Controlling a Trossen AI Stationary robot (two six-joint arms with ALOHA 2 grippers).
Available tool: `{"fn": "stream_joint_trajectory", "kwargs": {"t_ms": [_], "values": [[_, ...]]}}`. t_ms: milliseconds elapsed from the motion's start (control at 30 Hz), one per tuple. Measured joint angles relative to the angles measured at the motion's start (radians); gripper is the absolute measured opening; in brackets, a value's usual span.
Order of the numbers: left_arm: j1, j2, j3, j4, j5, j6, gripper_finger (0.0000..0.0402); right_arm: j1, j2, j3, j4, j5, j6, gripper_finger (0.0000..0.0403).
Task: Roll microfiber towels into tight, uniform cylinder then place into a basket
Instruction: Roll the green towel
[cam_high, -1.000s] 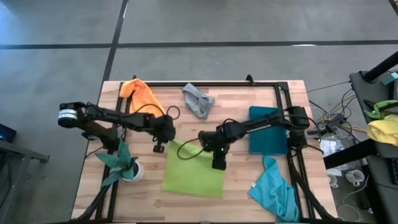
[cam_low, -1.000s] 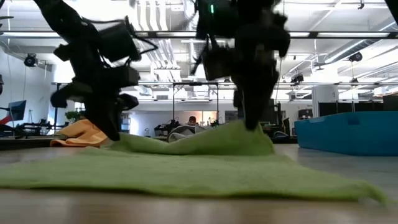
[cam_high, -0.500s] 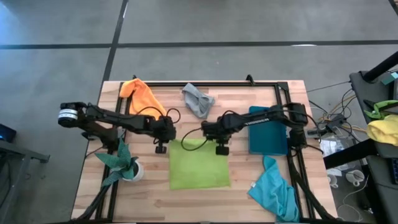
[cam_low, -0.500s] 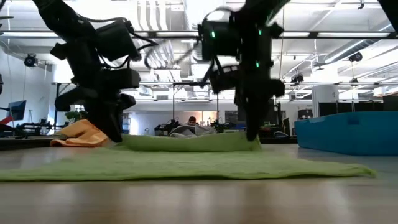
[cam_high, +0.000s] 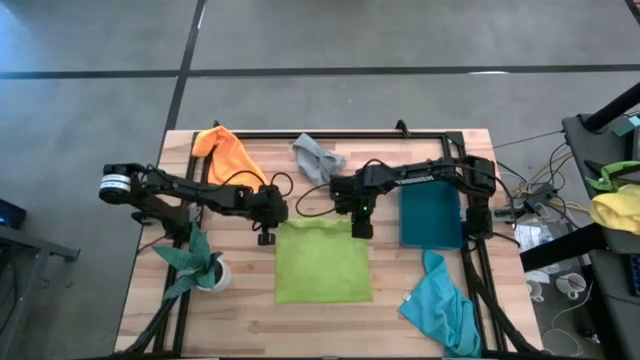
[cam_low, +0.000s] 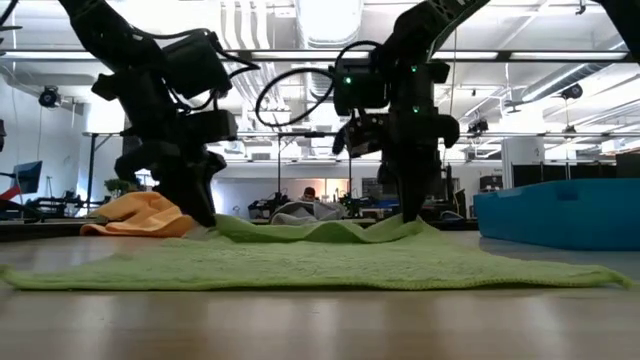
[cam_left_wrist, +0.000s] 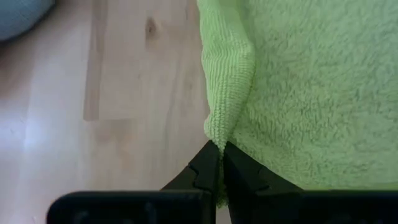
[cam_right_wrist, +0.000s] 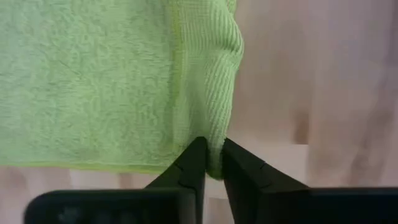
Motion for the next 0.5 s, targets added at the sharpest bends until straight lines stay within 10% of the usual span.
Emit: {"fn": "stream_joint_trajectory", "kwargs": {"t_ms": [500], "values": [[0.007,0.0,0.0,0.002,-0.035,-0.052,0.0001,0.059,-0.044,-0.048,0.036,-0.004,-0.169,0.0136]]}}
